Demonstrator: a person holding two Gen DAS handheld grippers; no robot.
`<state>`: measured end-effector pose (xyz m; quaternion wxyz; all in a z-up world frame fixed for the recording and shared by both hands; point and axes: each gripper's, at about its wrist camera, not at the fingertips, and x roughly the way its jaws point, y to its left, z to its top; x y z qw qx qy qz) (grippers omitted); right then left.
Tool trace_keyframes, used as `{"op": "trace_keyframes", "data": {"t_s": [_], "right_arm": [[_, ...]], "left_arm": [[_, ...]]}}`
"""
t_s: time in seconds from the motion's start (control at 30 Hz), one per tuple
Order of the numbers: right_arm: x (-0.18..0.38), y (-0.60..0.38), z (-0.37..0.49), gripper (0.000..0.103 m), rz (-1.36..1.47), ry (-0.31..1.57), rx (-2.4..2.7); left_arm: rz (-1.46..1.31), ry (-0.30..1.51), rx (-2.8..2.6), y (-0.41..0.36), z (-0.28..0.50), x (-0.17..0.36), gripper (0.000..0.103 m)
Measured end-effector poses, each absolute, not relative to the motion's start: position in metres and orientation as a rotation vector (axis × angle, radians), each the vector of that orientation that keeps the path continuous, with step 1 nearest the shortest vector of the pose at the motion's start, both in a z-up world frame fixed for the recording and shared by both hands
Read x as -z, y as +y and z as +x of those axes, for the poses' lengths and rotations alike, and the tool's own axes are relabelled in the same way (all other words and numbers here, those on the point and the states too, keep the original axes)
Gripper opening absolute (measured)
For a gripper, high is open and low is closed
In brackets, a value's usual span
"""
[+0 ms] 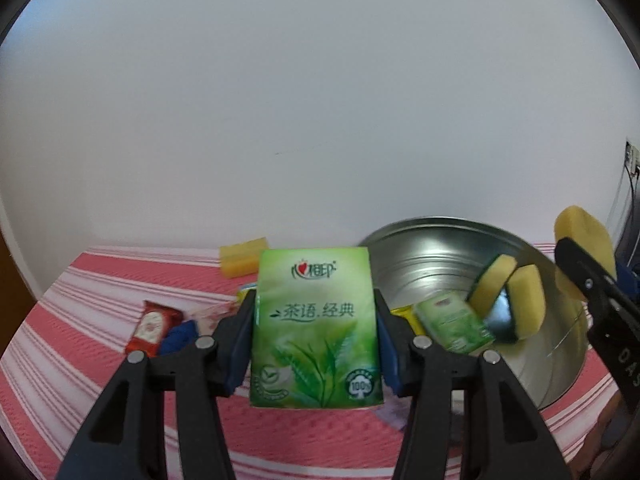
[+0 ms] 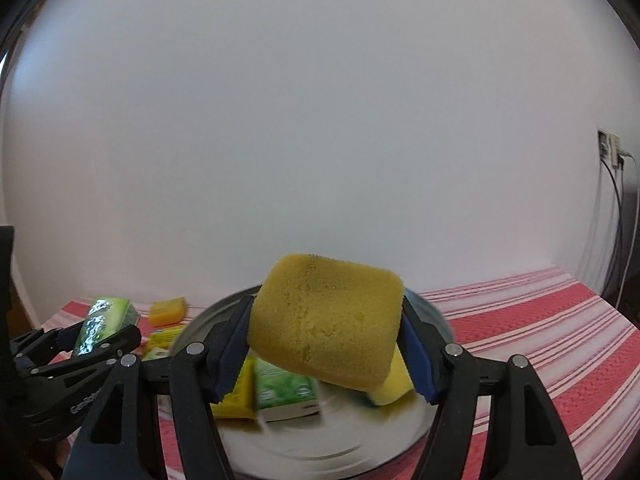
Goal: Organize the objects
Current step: 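Carry the tissue pack and sponge over the tin and release both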
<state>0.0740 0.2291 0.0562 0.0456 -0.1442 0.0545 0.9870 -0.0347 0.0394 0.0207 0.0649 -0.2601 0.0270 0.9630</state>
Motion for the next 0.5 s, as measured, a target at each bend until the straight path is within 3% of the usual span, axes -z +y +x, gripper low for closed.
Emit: {"op": "trace_keyframes", "data": {"t_s": [0.5], "right_arm": [[-0.045,0.275,0.056,0.07,-0.489,0.121,-2.896]], "left_arm": [[-0.835,0.142,-2.797,0.096,-0.05,-0.007,0.053]]}}
